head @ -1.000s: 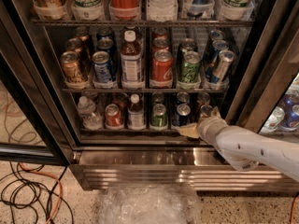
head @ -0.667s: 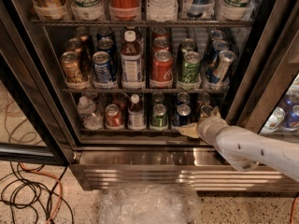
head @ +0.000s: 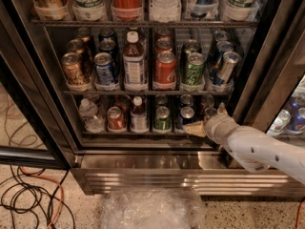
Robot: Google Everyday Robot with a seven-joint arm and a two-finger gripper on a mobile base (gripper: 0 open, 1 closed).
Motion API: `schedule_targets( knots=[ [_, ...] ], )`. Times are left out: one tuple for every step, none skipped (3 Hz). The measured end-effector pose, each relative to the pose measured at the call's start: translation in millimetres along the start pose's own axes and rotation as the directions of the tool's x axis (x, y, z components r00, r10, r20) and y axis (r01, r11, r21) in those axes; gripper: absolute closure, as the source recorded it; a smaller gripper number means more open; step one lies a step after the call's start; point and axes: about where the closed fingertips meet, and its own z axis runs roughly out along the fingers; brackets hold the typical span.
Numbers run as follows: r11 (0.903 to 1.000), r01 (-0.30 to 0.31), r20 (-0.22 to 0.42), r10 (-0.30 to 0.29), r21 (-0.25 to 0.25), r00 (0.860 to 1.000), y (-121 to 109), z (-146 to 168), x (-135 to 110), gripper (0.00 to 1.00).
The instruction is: Pick orange can from bottom shelf of fridge
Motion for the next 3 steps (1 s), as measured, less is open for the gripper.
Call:
schedule_targets(
  knots=[
    [0.9999,0.010,0.005,-0.010,0.006,1.000,-4.4,2.6,1.3,0.00],
    [0.9998,0.018,-0.039,-0.018,0.008,0.999,-0.3,16.9,21.5,0.00],
    [0.9998,0.019,-0.074,-0.020,-0.005,0.997,6.6,24.4,33.2,0.00]
  ],
)
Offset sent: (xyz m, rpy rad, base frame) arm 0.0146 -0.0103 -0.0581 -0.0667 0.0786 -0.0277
